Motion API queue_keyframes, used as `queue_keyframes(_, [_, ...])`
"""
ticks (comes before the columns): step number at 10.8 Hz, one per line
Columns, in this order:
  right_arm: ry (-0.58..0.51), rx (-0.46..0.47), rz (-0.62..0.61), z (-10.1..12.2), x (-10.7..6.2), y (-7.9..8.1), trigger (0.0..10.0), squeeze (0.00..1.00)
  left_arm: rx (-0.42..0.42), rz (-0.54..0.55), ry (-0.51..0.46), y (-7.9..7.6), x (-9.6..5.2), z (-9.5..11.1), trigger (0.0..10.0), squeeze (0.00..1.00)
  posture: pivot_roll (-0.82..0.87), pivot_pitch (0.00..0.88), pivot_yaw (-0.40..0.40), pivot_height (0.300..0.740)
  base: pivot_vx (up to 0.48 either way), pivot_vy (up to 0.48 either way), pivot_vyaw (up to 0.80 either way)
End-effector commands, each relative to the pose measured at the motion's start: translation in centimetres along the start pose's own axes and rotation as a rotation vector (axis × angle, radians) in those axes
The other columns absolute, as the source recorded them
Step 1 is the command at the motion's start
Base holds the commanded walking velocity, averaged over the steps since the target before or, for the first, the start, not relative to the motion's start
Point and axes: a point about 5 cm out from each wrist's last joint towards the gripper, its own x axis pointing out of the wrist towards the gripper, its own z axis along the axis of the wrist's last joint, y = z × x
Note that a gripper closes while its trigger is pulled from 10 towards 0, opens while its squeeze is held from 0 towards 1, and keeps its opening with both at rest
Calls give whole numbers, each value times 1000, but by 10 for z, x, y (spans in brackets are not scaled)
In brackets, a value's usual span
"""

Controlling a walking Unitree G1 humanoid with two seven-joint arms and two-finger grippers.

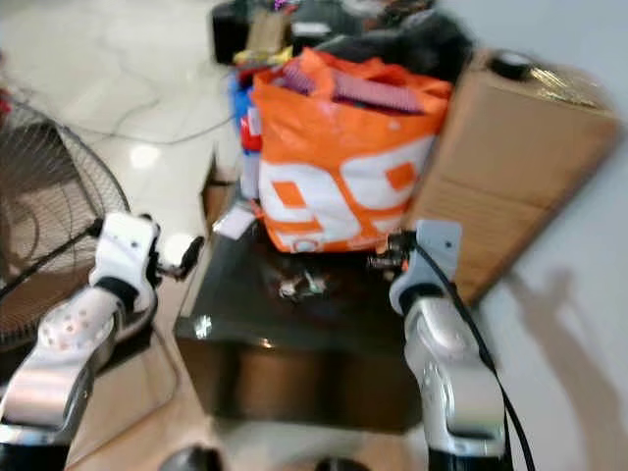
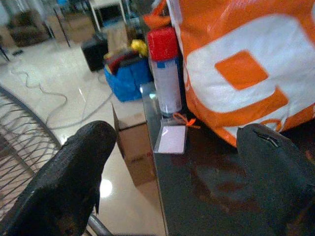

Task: Hang keys on a hook

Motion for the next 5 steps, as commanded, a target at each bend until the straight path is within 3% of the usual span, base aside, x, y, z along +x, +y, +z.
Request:
queue_keyframes(1, [-4,-17,-23,4,1,-5,10000,0,-15,-2,0,-4,0,-2,10000,0,-14,0,-79,740,-244,0,0])
queue_keyframes(4, [-3,-28,-26,5,0,-6,10000,0,-25,-6,1,-7,1,-3,10000,0,-24,0,-82,740,-247,0,0])
queue_keyframes(5, [1,-33,-26,6,0,-7,10000,0,-31,-8,-10,-8,2,-2,10000,0,-24,0,-86,740,0,0,0])
